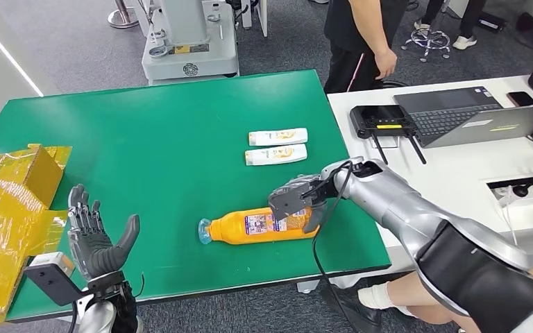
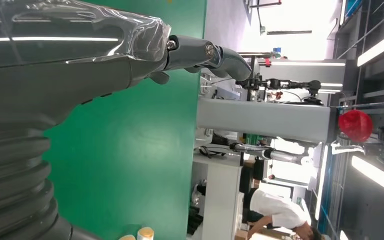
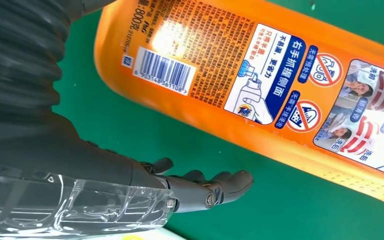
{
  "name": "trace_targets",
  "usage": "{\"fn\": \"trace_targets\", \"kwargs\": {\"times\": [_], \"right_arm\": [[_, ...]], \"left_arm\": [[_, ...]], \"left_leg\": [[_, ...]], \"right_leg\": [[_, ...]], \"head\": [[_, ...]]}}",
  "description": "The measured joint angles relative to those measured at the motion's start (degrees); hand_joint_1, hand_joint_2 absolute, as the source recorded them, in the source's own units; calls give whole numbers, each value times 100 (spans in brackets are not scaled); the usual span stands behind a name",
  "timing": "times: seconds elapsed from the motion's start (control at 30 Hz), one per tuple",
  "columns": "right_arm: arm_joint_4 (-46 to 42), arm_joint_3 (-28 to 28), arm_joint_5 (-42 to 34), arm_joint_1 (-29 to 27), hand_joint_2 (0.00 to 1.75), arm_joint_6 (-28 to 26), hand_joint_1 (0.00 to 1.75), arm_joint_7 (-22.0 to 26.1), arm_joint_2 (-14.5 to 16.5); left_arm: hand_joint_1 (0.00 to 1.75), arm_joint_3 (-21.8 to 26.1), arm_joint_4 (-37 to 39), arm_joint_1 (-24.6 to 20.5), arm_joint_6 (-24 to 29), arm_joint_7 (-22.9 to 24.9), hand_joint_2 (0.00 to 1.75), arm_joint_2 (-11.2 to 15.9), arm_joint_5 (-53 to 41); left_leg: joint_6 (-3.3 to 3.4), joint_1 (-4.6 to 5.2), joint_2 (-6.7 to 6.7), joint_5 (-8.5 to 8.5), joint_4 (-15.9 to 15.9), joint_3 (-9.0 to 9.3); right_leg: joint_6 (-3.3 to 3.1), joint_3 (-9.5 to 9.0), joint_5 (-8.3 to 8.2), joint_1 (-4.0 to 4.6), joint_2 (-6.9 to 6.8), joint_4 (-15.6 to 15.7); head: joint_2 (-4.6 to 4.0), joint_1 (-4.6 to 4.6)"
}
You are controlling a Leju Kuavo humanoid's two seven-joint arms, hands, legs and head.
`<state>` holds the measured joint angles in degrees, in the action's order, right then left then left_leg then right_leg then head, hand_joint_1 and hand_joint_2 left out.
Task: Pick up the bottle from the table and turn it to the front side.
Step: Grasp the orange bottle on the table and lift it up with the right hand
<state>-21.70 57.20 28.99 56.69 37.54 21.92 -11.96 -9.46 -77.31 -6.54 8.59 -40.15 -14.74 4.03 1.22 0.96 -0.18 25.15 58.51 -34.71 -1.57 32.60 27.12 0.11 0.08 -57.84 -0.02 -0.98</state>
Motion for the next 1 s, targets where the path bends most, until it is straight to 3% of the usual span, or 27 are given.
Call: {"fn": "trace_targets", "kwargs": {"times": [1.0], "right_arm": [[-110,228,-191,-279,175,-412,0,-139,-117]], "left_arm": [[0,0,73,-200,-49,1,175,-48,19]], "left_leg": [[9,0,7,-3,7,-6]], "right_leg": [[13,1,-8,1,5,0]], "head": [[0,0]]}}
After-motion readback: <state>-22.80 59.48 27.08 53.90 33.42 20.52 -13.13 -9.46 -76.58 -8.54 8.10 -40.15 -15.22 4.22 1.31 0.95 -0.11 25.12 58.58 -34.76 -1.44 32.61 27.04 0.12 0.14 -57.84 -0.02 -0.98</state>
